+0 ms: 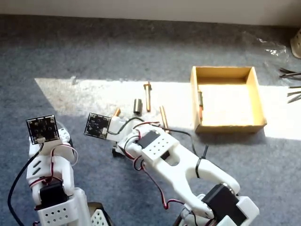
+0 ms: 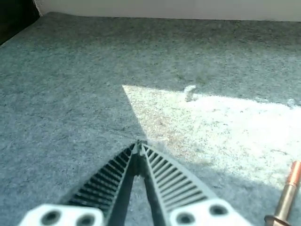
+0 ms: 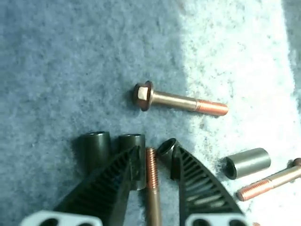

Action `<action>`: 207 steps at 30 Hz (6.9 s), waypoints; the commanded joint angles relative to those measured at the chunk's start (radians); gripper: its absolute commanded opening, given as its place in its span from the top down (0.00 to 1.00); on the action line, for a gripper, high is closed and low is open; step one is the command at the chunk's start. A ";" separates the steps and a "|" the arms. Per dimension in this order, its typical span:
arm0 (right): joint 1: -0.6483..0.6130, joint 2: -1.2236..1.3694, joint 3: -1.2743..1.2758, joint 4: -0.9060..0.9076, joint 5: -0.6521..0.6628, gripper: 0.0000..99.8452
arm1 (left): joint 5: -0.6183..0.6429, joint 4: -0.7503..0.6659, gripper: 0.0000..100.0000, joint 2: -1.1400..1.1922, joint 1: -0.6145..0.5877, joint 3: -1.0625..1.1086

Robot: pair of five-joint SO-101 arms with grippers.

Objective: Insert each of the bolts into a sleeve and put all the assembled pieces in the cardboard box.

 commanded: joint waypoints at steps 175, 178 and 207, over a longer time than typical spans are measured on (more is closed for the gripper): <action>0.266 -0.005 -0.025 0.570 -0.341 0.91 | -0.005 -0.092 0.99 -0.007 0.004 0.051; 0.266 -0.007 -0.025 0.570 -0.342 0.90 | -0.005 -0.092 0.99 -0.007 0.004 0.051; 0.265 -0.022 -0.027 0.526 -0.348 0.84 | -0.005 -0.092 0.99 -0.007 0.007 0.051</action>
